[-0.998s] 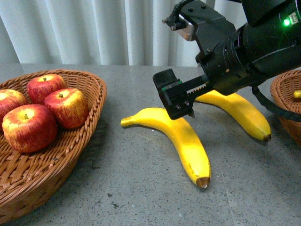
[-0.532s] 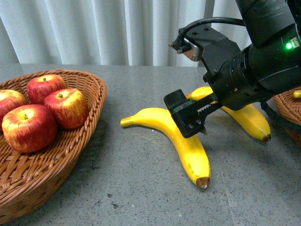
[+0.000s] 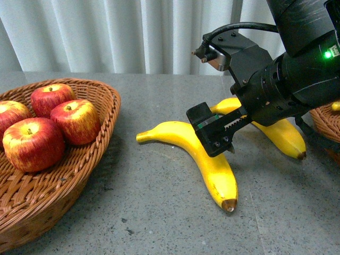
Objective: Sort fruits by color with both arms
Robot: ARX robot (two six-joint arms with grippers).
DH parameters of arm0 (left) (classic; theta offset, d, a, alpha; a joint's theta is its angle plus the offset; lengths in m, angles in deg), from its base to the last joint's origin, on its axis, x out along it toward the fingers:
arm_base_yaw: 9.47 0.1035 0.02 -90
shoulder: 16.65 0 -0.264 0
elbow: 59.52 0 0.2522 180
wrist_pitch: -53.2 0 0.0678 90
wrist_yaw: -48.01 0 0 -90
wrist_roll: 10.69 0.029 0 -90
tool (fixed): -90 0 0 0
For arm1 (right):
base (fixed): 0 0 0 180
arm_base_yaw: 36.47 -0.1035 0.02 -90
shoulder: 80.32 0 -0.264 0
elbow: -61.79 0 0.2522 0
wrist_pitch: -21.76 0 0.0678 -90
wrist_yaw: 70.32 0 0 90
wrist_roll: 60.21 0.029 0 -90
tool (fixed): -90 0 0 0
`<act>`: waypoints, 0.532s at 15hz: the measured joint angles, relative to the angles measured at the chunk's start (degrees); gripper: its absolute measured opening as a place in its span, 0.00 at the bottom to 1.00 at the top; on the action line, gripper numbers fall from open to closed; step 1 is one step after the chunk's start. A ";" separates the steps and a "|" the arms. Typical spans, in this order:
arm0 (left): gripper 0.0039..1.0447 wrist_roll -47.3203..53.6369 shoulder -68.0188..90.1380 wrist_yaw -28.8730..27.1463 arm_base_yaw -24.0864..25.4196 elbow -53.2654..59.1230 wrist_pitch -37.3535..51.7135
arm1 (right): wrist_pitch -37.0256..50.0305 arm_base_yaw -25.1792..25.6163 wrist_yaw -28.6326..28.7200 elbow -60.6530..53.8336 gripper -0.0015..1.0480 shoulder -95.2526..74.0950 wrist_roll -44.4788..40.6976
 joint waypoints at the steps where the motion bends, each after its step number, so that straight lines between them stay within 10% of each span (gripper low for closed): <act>1: 0.94 0.00 0.00 0.00 0.00 0.00 0.00 | -0.28 0.02 0.59 0.00 0.94 0.28 0.07; 8: 0.94 0.00 0.00 0.00 0.00 0.00 0.00 | -0.72 -4.98 2.08 -6.78 0.94 0.98 -4.07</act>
